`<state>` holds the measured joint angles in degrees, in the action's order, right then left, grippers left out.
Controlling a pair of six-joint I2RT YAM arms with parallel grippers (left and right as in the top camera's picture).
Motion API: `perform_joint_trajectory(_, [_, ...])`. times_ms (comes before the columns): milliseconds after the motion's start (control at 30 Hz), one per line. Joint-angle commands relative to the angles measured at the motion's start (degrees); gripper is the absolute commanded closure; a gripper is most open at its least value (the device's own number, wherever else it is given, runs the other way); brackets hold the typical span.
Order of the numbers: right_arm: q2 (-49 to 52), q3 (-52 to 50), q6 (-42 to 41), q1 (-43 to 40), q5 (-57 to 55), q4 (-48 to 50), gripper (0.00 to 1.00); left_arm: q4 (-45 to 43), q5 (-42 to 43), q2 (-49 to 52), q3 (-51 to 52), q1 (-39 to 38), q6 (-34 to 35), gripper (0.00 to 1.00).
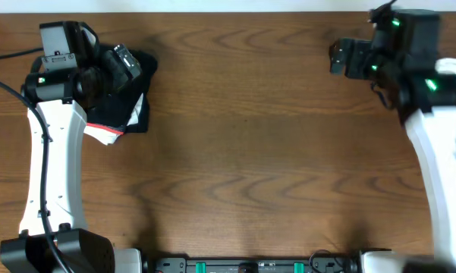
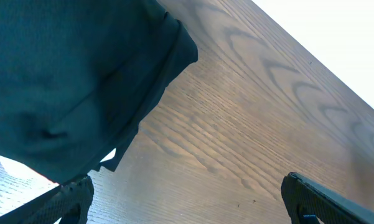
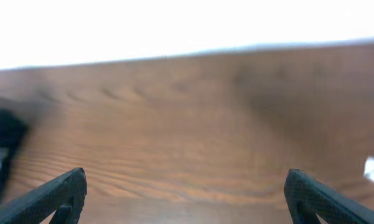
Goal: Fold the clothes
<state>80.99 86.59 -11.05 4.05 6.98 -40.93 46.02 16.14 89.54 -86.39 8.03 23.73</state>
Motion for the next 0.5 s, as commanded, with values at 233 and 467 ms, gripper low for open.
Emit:
perform_joint_trajectory(233, [-30.12,0.57,1.92,5.38,-2.49,-5.51,0.01,0.0,-0.13,0.35,-0.09,-0.09,-0.57,0.02])
perform_joint_trajectory(467, [-47.58,-0.52,1.64,5.77,-2.45,-18.29,0.01,0.0,-0.13,0.35,-0.09,-0.09,-0.57,0.02])
